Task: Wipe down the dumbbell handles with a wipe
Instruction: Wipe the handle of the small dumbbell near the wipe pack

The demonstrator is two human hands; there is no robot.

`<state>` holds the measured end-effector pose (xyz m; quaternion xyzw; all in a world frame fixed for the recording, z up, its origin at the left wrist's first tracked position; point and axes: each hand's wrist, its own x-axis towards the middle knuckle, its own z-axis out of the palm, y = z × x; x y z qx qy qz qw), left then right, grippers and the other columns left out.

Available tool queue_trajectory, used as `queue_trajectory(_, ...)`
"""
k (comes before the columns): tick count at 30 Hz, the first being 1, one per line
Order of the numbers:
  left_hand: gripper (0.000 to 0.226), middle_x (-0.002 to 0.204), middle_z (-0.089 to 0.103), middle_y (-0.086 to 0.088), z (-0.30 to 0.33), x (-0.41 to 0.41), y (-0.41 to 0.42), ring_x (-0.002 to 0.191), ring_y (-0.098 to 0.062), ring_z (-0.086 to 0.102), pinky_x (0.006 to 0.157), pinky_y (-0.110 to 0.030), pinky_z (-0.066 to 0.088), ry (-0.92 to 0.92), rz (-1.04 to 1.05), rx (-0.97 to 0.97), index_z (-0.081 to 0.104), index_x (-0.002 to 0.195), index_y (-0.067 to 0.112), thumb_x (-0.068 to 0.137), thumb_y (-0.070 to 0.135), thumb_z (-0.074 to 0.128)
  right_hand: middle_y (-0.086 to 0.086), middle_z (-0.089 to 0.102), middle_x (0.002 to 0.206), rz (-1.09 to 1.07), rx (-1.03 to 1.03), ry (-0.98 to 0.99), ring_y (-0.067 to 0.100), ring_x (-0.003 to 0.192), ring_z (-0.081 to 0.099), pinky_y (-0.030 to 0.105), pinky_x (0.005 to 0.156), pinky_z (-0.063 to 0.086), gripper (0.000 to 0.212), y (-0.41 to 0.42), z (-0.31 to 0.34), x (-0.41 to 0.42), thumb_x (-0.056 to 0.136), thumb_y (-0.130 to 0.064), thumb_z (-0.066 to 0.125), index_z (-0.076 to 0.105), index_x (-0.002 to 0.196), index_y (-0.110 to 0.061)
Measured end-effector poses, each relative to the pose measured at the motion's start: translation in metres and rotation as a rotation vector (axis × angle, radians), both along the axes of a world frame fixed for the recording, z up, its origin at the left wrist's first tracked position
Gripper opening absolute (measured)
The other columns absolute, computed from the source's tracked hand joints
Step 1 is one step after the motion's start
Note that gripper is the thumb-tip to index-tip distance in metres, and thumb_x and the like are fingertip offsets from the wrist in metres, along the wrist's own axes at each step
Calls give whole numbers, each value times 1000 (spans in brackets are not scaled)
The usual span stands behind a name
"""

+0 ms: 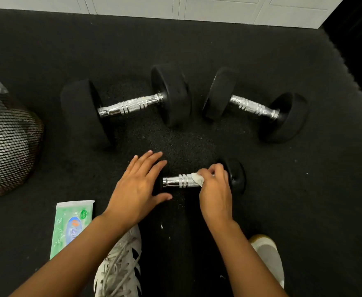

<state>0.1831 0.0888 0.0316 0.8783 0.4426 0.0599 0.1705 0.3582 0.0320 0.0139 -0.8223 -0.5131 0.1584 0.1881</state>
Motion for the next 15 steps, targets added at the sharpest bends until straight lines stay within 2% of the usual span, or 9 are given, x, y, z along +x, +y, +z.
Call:
queue_trajectory(2, 92, 153, 23, 0, -2, -8, -2, 141, -14, 9, 114, -31, 5, 29, -29, -116, 27, 144, 16, 70, 47, 73, 8, 52, 121, 149, 14, -203, 25, 115, 45, 35, 91, 43, 30, -7, -7, -2, 80, -1, 60, 62, 110, -8)
queue_trajectory(4, 99, 155, 6, 6, -3, -9, -5, 140, -6, -6, 112, -24, -3, 29, -52, -195, 10, 147, 20, 73, 44, 71, 10, 52, 128, 186, 13, -155, 25, 122, 45, 30, 100, 34, 32, -10, -9, -2, 85, -5, 59, 59, 117, -5)
queue_trajectory(6, 98, 156, -1, 7, -5, -9, -7, 137, -4, -12, 110, -21, -5, 14, -48, -207, 5, 147, 20, 76, 41, 70, 10, 58, 122, 195, 26, -110, 25, 115, 53, 26, 96, 34, 32, -7, -12, -1, 82, 0, 62, 61, 114, -4)
queue_trajectory(9, 97, 156, -1, 4, -4, -6, -6, 137, -4, -13, 111, -21, -4, -2, -32, -209, 4, 147, 18, 78, 39, 69, 13, 67, 106, 209, 86, -88, 27, 100, 63, 28, 91, 40, 32, 3, -18, -2, 72, 8, 69, 68, 102, -3)
queue_trajectory(12, 99, 156, -3, 5, -4, -5, -3, 140, -7, -10, 112, -21, -5, 31, -25, -238, 0, 147, 19, 78, 40, 68, 13, 67, 109, 247, 110, -103, 24, 106, 61, 34, 97, 41, 36, -10, -19, 0, 71, 10, 70, 67, 105, -2)
queue_trajectory(15, 99, 156, -3, 4, -4, -6, -4, 141, -8, -9, 111, -20, -6, -2, -23, -256, 1, 147, 19, 78, 39, 68, 15, 66, 109, 210, 89, -141, 26, 106, 61, 34, 94, 40, 39, -13, -21, 6, 69, 14, 69, 67, 104, -2)
